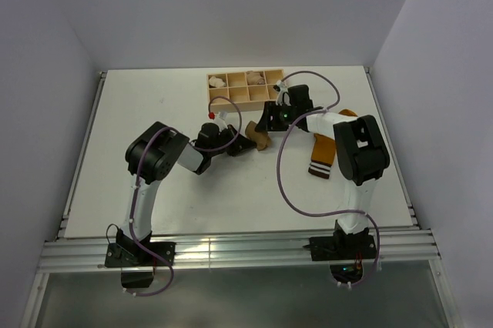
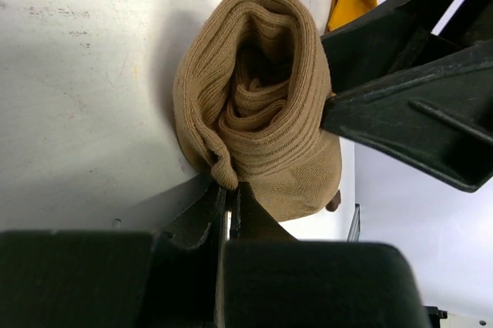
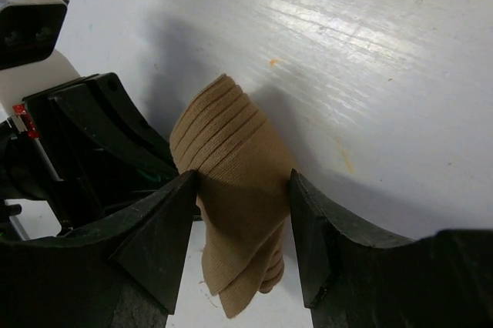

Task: Roll the socks
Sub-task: Pick up the sock at the center of the board, then place the sock in the storage box.

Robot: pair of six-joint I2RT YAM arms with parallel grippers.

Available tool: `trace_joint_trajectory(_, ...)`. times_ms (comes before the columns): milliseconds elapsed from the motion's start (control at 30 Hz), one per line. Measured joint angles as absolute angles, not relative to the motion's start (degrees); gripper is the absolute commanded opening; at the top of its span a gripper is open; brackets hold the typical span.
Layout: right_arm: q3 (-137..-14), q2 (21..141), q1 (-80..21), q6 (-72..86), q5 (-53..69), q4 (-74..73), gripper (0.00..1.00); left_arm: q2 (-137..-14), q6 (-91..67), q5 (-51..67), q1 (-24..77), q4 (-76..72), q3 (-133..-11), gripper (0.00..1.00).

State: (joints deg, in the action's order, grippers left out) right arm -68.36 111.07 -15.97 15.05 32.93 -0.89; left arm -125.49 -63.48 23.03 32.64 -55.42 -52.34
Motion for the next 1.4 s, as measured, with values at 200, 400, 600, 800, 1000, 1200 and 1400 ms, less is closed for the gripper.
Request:
trace_joint_trajectory(200,-67.4,113.4,-16.0,16.3,35.9,3.1,0.55,-125.5,-63.3,23.4,32.4,-55.4,-52.3,0.0)
trace_joint_trajectory(400,-66.2,113.8,-16.6,16.2,37.0,5.6,0.2,-125.4,-63.2,23.8,32.1,-54.4,-52.6,0.0)
trace_joint_trajectory(600,-66.3,112.9,-18.0,14.4,35.3,5.2,0.04,-124.3,-62.2,24.2,32.0,-49.0,-54.4,0.0)
trace_joint_trajectory(800,-68.8,111.5,-19.9,12.0,31.6,1.0,0.04,-122.8,-59.4,23.0,31.9,-41.5,-57.5,0.0)
trace_joint_trajectory(1000,-75.8,111.3,-20.8,8.7,27.6,-3.8,0.04,-121.2,-56.4,19.9,31.1,-35.4,-62.9,0.0)
trace_joint_trajectory(1200,-84.7,111.3,-20.8,5.3,23.6,-4.7,0.04,-120.9,-52.2,17.5,29.1,-30.3,-72.8,0.0)
trace_joint_trajectory(1400,-94.0,114.3,-20.9,3.3,22.4,-2.7,0.03,-120.9,-47.3,15.7,26.5,-27.6,-80.6,0.0)
